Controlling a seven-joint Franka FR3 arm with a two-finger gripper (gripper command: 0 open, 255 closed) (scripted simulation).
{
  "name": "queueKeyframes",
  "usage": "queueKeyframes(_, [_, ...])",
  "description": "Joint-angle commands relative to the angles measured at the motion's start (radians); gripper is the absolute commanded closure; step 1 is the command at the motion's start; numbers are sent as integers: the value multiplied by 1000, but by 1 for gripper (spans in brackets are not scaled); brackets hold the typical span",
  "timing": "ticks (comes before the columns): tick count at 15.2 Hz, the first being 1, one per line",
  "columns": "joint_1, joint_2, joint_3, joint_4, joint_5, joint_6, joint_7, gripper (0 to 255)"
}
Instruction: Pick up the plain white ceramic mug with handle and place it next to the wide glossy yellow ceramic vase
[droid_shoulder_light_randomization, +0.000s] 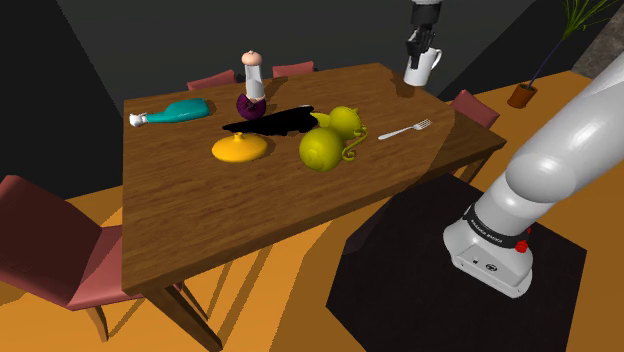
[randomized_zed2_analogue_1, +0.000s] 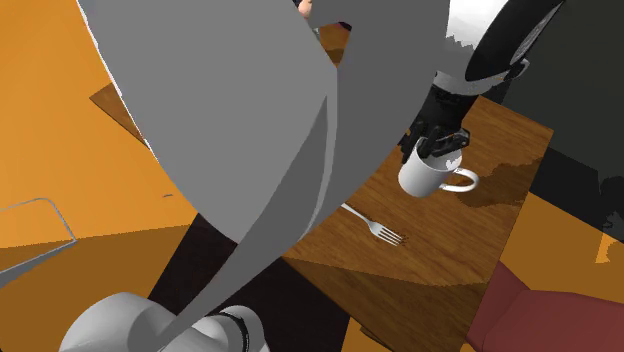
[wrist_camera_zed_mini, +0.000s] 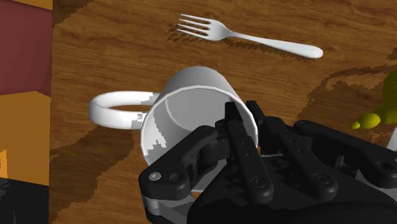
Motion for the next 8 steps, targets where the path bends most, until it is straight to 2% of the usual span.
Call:
queueKeyframes(1, [1, -5, 2, 20, 0, -25, 1, 255])
queueKeyframes(8, [3, -14, 5, 92, -1, -107, -4, 255])
